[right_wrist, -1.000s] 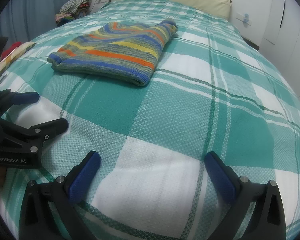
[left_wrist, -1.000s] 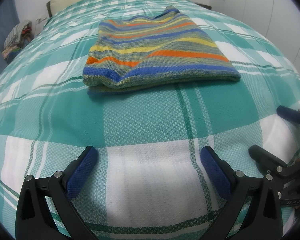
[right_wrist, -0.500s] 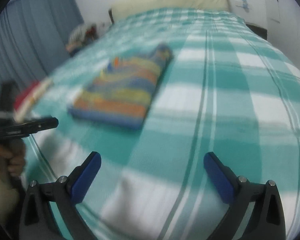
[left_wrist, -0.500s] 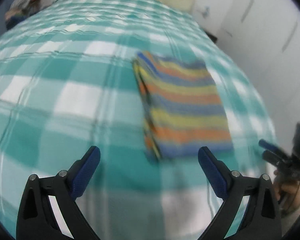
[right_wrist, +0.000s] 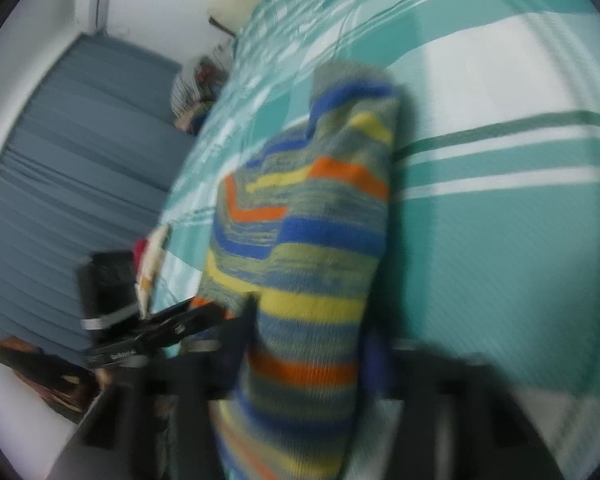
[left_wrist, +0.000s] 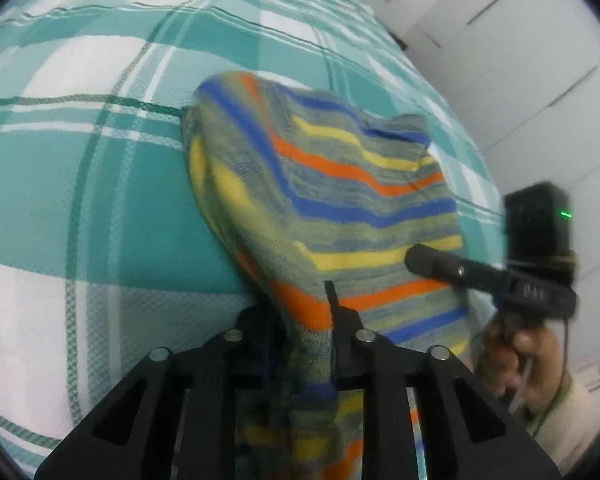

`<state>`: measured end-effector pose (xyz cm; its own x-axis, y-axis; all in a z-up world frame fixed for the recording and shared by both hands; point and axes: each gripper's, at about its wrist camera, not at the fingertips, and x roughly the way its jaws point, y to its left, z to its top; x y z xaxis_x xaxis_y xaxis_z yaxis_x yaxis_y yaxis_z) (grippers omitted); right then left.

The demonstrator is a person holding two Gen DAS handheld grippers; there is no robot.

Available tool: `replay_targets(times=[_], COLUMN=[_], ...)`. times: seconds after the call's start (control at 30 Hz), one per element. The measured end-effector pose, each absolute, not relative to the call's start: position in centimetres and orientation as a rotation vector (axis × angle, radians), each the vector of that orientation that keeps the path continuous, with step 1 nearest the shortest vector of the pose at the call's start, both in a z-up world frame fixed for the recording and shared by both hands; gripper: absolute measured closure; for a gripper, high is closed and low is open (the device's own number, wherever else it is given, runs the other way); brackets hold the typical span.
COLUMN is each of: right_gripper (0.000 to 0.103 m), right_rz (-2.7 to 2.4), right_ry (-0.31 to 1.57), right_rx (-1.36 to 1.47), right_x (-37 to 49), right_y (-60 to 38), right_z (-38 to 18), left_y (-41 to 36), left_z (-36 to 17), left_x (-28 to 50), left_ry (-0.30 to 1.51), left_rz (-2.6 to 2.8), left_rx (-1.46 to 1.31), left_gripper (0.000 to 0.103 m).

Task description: Fold small clothes

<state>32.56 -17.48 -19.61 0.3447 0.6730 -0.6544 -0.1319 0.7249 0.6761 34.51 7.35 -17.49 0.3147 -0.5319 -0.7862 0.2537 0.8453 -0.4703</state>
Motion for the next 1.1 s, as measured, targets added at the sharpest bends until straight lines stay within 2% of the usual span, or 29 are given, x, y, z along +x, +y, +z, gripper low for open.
replay_targets(times=[0.13, 0.37, 0.4, 0.47, 0.5, 0.53, 0.57, 0.6, 0.67, 0.77, 0.93, 0.97, 1.0, 1.1], right_gripper=[0.078, 0.078, 0.078, 0.077, 0.070, 0.051, 0.034, 0.012, 0.011, 0.011, 0.010, 0.008, 0.002, 0.000], right_rz=[0.533, 0.618, 0.622, 0.623, 0.608, 0.570, 0.510, 0.455, 0.355, 0.253, 0.192, 0.178, 0.154, 0.106], right_ry=[0.995, 0.784, 0.769, 0.767, 0.787, 0.819, 0.849, 0.865, 0.906, 0.945, 0.908, 0.901, 0.890, 0.900], right_rx=[0.417, 0.330, 0.338, 0.357, 0.370, 0.371, 0.349, 0.322, 0.256, 0.166, 0.031, 0.011, -0.011, -0.037], right_x=[31.4, 30.5, 30.9, 32.0, 32.4, 32.6, 32.6, 32.4, 30.9, 27.1, 19.8, 18.9, 17.6, 13.5], right_y=[-16.0, -15.8, -16.0, -16.5, -17.4, -18.3, -19.1, -19.9, -21.9, -24.7, -24.2, -23.6, -22.9, -20.4], right_z=[-15.8, -5.9, -4.9, -4.5, -5.0, -6.1, -7.3, -8.3, -10.5, -12.7, -11.8, -11.4, -11.1, -11.3], left_y=[7.6, 8.7, 8.6, 8.1, 8.0, 7.8, 7.8, 7.8, 8.1, 8.3, 5.1, 4.3, 4.0, 2.9], left_z=[-14.5, -4.3, -3.9, -4.4, -5.4, -6.7, -8.5, -9.8, -12.4, -13.2, -10.8, -10.3, -10.1, -11.6], left_x=[33.2, 32.1, 32.0, 32.4, 32.3, 32.5, 31.8, 31.3, 29.7, 25.4, 19.3, 17.5, 16.8, 14.2], left_ry=[1.044, 0.835, 0.827, 0.845, 0.875, 0.901, 0.919, 0.929, 0.960, 0.909, 0.819, 0.804, 0.806, 0.885], left_rz=[-0.520, -0.554, -0.554, -0.535, -0.502, -0.452, -0.385, -0.348, -0.263, -0.178, -0.177, -0.177, -0.173, -0.157], left_rx=[-0.267, -0.256, -0.258, -0.267, -0.258, -0.241, -0.210, -0.182, -0.104, -0.017, 0.128, 0.138, 0.136, 0.073], left_gripper=[0.087, 0.087, 0.085, 0.068, 0.042, 0.021, 0.018, 0.017, 0.018, 0.017, 0.003, 0.002, 0.000, 0.001])
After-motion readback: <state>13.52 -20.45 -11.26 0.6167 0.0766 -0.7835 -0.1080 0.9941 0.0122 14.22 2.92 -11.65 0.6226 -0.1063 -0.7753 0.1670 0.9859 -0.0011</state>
